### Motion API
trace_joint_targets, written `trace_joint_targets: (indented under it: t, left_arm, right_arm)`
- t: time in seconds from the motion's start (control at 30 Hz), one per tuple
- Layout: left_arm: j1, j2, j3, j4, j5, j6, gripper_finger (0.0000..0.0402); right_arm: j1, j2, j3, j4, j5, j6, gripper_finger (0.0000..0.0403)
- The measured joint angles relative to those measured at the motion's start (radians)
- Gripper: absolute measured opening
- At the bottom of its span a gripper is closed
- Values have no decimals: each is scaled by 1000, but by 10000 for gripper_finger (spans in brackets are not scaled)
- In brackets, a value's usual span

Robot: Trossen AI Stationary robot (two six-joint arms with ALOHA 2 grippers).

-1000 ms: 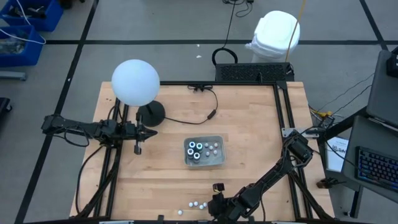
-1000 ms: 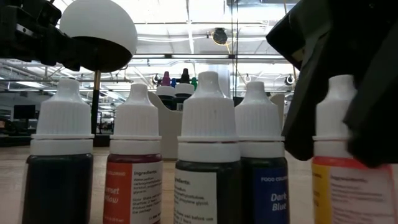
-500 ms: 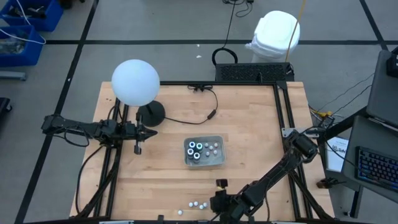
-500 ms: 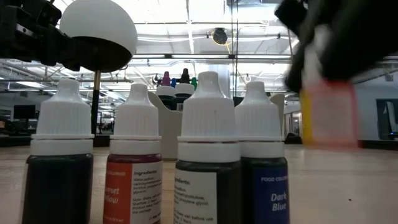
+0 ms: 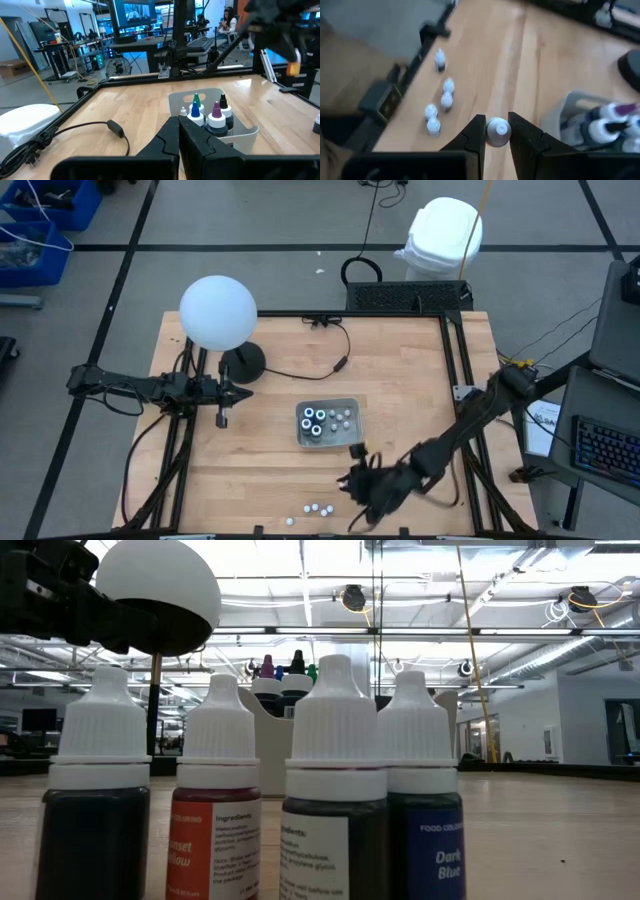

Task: Pick & Place food coloring
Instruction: Put the small orange food coloring bottle into the gray bin

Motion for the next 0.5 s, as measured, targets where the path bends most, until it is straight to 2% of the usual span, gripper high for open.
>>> trace_joint_targets:
  t: [0.17, 0.23, 0.5]
  left_arm:
    - [0, 0, 0, -4, 0, 21, 8]
    - [0, 0, 0, -6, 0, 20, 8]
    - [0, 0, 0, -6, 0, 24, 8]
  right_arm:
    - [-79, -183, -174, 152, -19, -54, 53]
    - [-104, -271, -252, 222, -57, -72, 53]
    - [-180, -627, -644, 507, -62, -90, 53]
